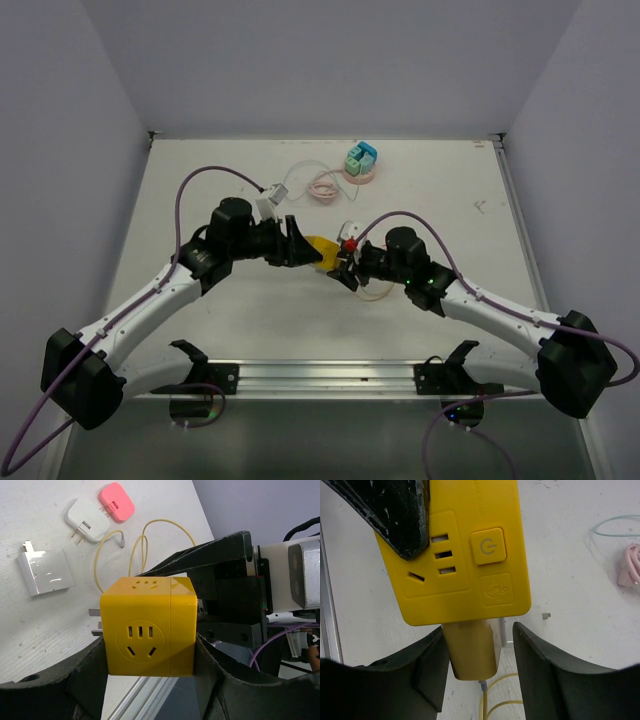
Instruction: Pull the plug off the socket
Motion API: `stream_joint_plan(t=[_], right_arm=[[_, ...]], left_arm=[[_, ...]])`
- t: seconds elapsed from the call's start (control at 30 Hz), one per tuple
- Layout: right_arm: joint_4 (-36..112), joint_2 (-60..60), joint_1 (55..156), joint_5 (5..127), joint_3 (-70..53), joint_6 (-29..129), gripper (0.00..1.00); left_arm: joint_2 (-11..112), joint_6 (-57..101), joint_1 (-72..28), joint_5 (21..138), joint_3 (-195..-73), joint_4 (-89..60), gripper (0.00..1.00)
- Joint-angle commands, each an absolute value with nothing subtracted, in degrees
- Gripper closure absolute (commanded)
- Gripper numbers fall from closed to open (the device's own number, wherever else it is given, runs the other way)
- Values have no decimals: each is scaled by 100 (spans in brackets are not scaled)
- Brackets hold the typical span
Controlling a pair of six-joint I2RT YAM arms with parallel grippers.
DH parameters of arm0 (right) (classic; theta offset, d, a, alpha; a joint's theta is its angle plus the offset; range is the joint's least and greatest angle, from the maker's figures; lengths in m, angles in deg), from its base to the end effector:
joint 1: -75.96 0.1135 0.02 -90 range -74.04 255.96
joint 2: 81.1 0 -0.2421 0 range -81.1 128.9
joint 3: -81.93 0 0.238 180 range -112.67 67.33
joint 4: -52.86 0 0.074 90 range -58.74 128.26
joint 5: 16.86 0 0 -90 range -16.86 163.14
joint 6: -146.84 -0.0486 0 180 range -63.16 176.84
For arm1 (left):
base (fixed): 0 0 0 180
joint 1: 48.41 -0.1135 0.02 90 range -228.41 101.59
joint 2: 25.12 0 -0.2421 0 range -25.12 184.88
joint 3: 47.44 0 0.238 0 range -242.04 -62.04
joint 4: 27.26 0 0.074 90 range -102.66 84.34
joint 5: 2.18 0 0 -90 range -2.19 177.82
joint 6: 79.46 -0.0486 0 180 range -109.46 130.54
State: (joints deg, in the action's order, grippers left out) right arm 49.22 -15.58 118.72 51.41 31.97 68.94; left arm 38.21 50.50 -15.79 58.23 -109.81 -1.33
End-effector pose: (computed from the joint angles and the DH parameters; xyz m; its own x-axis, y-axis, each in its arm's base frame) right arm 0.1798 0.1907 0.2308 -0.0501 -0.3115 -0.9489 -0.9183 0.3880 -0.0789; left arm 0.2001 -0.1566 0.2733 -0.8313 -0.1310 -0.5402 0.3990 0.5360 -0.7440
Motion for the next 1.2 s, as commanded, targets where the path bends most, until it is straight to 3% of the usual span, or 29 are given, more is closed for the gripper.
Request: stream_joint_plan(t=[0.0,0.2,0.33,0.87,1.17], right_arm=[[5302,-1500,11938,5161,2945,7064,46],[5179,-1456,11990,5117,2901,7117,72],[4977,-1526,11999,5275,2980,7283,100],[4608,-1659,12017,5785,3331,7477,100],[4678,-1562,12008,5855,3445,7468,100]], left_arm=[[3807,5194,-1650,5486,-11284,-510,100],[3851,5176,-1782,5407,-11258,-510,100],[3878,5193,-2045,5135,-11232,-572,100],[3966,4605,-3556,4747,-11837,281,100],[3808,4842,-4137,4493,-11750,61,100]])
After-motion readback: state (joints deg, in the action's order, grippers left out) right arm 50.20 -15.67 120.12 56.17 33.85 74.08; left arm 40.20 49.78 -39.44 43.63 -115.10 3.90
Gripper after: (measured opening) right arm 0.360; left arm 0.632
